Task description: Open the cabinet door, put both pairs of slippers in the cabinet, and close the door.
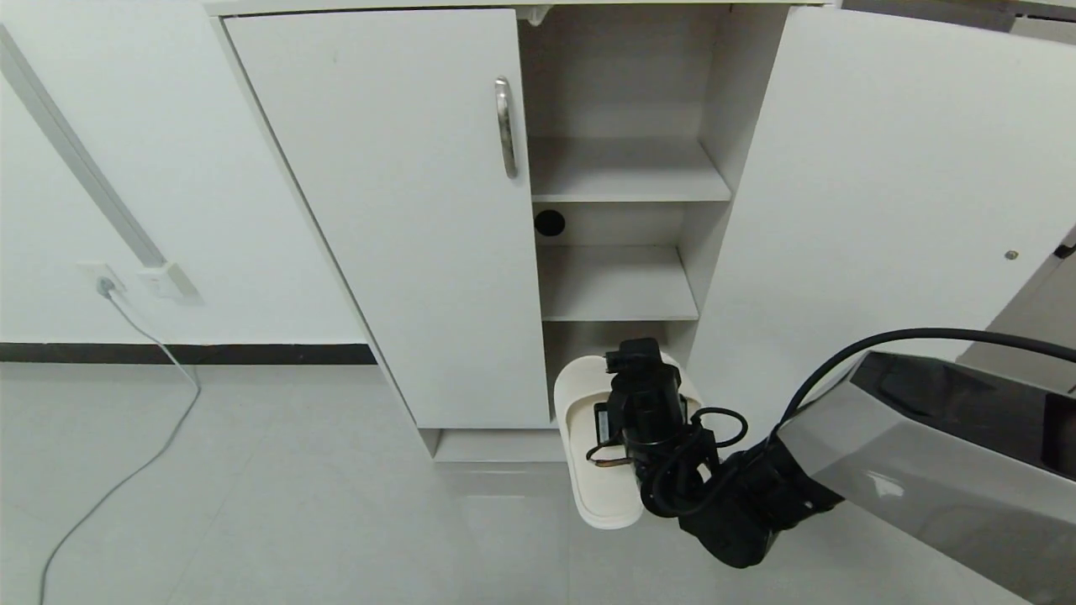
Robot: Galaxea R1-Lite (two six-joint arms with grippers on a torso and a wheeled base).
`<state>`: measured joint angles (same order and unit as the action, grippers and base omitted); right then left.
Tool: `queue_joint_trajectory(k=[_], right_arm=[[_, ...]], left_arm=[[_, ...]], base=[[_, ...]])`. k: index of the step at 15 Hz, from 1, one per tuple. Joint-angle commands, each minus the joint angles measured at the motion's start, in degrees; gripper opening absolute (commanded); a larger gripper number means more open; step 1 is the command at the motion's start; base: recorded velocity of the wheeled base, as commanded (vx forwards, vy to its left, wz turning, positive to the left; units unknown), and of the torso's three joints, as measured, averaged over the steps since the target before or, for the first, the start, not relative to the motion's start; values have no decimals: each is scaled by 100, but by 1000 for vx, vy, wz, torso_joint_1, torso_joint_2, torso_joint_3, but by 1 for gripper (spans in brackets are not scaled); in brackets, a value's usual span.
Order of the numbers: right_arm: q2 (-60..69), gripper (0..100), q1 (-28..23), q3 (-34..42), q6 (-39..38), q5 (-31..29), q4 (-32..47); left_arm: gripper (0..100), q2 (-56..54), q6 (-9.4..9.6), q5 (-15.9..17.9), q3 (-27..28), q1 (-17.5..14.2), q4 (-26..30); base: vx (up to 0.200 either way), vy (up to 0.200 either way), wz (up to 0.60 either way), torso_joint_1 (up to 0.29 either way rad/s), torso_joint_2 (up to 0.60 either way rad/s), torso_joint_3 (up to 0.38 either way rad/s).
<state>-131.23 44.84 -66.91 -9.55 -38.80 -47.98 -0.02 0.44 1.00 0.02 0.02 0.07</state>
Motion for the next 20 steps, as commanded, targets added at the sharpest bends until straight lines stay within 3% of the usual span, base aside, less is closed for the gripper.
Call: queue_joint_trajectory(k=[1, 5, 9, 20], right_arm=[[19, 0, 43, -23, 5, -13, -53], [274, 0, 122, 38, 401, -479, -686], [581, 0, 157, 346, 1025, -505, -1635], [511, 0, 166, 346, 1086, -488, -1934]], left_arm=[[0, 11, 0, -3, -2, -2, 1], [0, 11, 0, -3, -2, -2, -7], [0, 11, 0, -12, -2, -2, -7], [0, 11, 0, -12, -2, -2, -7]], base=[[0, 0, 0, 2, -2, -203], [0, 0, 0, 4, 1, -201], [0, 0, 0, 5, 4, -204], [18, 0, 0, 1, 1, -22]])
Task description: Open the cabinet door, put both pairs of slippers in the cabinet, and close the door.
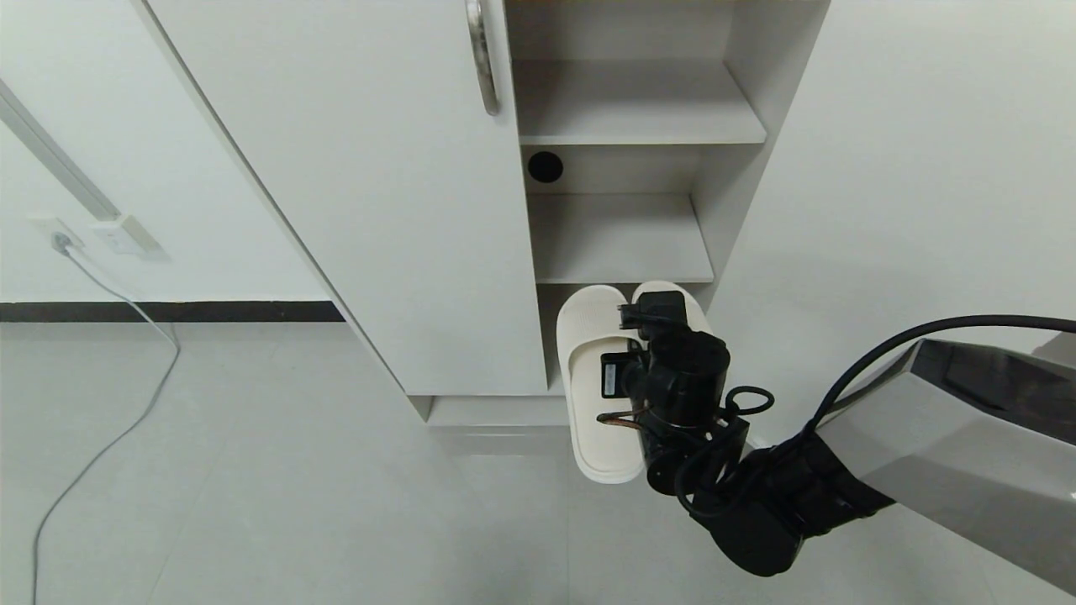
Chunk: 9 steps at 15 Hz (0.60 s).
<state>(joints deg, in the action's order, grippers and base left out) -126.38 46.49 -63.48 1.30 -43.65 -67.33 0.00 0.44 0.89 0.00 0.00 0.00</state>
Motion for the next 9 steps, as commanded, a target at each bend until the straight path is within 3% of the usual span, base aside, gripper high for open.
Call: queue_joint_trajectory(k=[1, 9], right_arm=[[26, 0, 0, 2, 1, -3, 0], [34, 0, 0, 11, 1, -3, 0]], left_arm=[[0, 9, 0, -1, 0, 0, 9], [0, 9, 0, -1, 9, 0, 9]], base=[[200, 0, 0, 7, 2, -2], [200, 0, 0, 5, 1, 1]])
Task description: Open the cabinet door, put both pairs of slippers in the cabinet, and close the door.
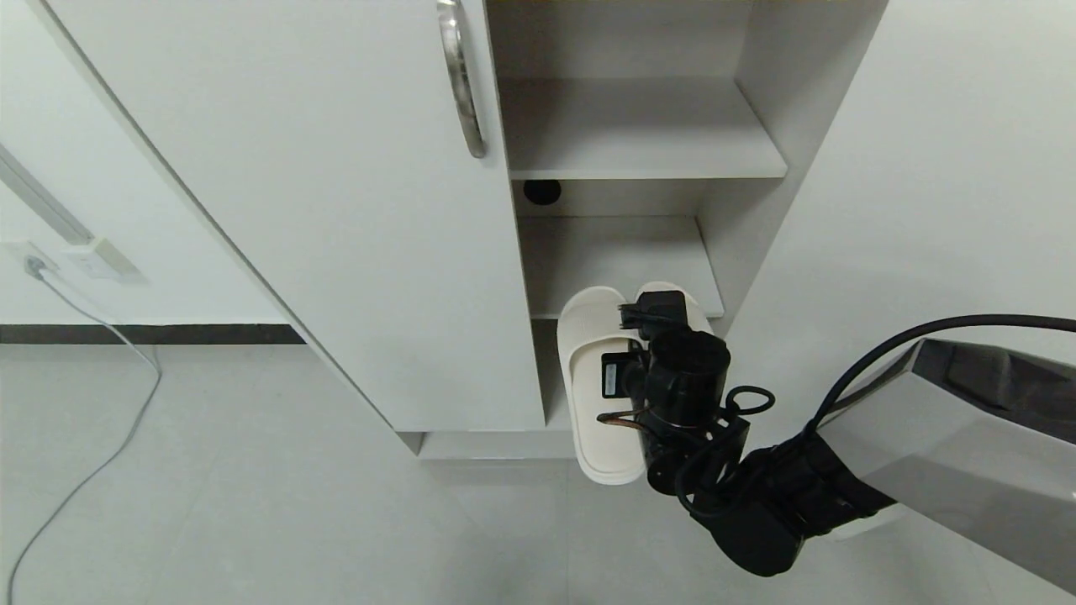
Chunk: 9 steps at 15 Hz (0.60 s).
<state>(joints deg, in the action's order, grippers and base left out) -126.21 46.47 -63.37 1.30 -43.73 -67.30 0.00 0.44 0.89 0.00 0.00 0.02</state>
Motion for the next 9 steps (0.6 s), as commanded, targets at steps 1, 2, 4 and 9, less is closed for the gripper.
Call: queue_joint_trajectory(k=[1, 2, 4, 9], right_arm=[[9, 0, 2, 0, 1, 5, -2], [9, 0, 2, 9, 1, 5, 7], [-79, 0, 2, -9, 1, 13, 16], [-229, 0, -15, -290, 10, 119, 288]], left_arm=[[0, 9, 0, -1, 0, 0, 6], [0, 9, 0, -1, 0, 0, 6], [0, 9, -9, -1, 0, 0, -2], [0, 0, -18, -1, 0, 0, -2]], base=[[200, 0, 0, 2, 2, 2], [200, 0, 0, -2, 7, 2], [100, 0, 0, -1, 1, 1], [0, 0, 0, 0, 0, 0]])
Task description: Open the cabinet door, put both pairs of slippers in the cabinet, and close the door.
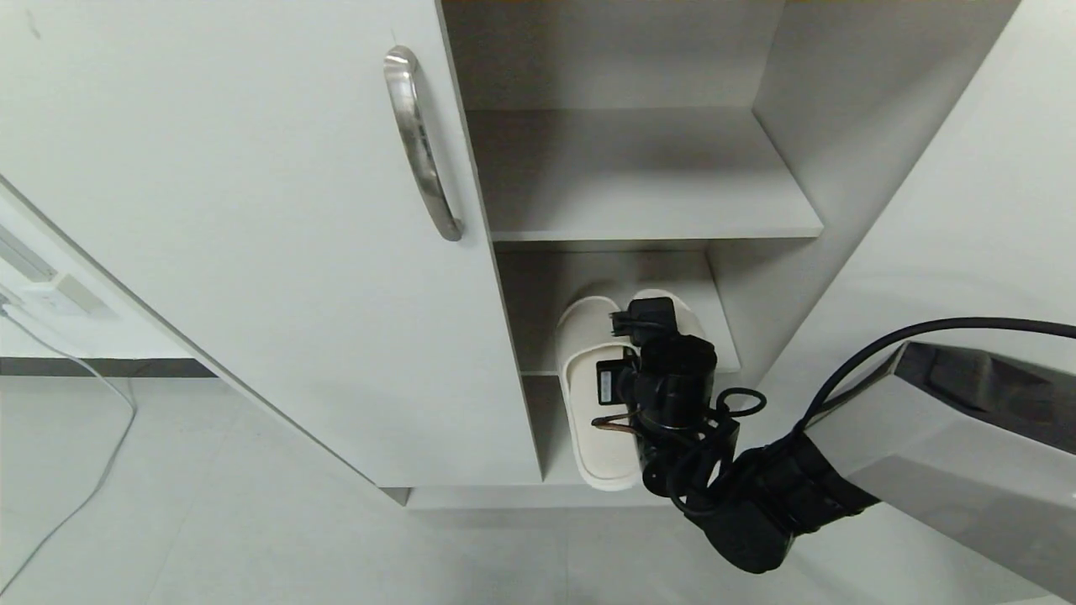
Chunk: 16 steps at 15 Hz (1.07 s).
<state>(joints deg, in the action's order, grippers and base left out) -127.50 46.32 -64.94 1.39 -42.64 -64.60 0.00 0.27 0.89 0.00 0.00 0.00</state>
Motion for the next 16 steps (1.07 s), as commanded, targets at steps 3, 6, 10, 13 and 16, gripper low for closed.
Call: queue_joint_trajectory(k=[3, 6, 10, 13, 16], right_arm=[[-346, 0, -203, -485, 2, 46, 44], [-715, 0, -528, -1117, 2, 177, 413], [-776, 0, -774, -1706, 2, 476, 905], [-776, 0, -871, -2357, 2, 485, 1415], [-803, 0, -915, -2858, 2, 564, 1846]], left_arm=[[0, 9, 0, -1, 0, 0, 0], [0, 9, 0, -10, 0, 0, 0], [0, 0, -9, -19, 0, 0, 0], [0, 9, -27, -19, 0, 0, 0], [0, 9, -27, -19, 0, 0, 0]], base=[[0, 0, 0, 0, 0, 0], [0, 0, 0, 0, 0, 0], [0, 0, 0, 0, 0, 0], [0, 0, 0, 0, 0, 0], [0, 0, 0, 0, 0, 0]])
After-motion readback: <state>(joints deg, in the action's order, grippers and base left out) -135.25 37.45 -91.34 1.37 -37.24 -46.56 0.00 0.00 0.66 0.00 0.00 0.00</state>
